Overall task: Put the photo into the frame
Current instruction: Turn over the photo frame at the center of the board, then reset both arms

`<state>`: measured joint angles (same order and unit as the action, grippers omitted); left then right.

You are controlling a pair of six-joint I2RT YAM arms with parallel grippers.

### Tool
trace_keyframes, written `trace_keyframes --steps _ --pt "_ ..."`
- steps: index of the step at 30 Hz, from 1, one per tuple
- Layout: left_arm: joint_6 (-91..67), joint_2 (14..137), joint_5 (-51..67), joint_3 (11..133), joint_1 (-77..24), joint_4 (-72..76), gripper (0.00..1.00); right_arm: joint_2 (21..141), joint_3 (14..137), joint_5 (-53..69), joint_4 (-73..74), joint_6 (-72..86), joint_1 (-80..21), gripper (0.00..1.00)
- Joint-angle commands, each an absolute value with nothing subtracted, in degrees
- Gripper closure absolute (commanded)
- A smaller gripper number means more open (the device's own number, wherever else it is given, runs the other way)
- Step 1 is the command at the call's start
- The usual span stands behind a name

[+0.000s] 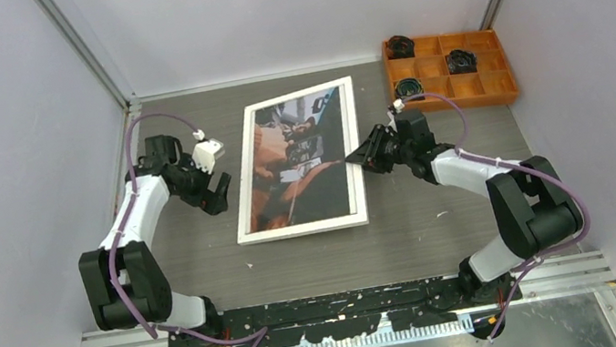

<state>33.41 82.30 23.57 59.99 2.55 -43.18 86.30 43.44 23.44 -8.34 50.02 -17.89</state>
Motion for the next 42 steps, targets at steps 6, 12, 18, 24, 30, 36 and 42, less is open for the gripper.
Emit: trace_keyframes --steps 6,12,18,24,30,36,42 --pt "32.5 80.8 29.7 58.1 3.3 -40.5 0.00 92.3 39.5 18.6 -13.4 48.3 -18.2 0.77" --pt "31.7 80.1 30.6 57.9 3.4 -39.8 0.00 92.3 38.7 16.4 -13.5 48.2 -18.2 0.43" --pt "28.9 80.8 32.0 59.1 4.9 -39.1 0.00 89.3 41.4 12.1 -5.5 45.6 -18.1 0.10" --pt "17.3 81.4 29.7 58.4 6.5 -30.1 0.00 78.9 45.4 -4.7 8.5 40.5 -16.8 0.00" --pt "1.0 83.3 16.1 54.2 6.5 -14.6 0.00 67.9 40.6 -41.6 3.3 31.1 -16.5 0.00" --pt "-3.2 84.3 11.5 40.5 6.6 6.4 0.00 68.9 26.9 -60.4 -25.5 17.0 -13.6 0.00" --pt "-4.5 81.6 11.3 29.4 6.6 27.7 0.00 74.2 19.3 -53.8 -40.0 19.5 -7.0 0.00"
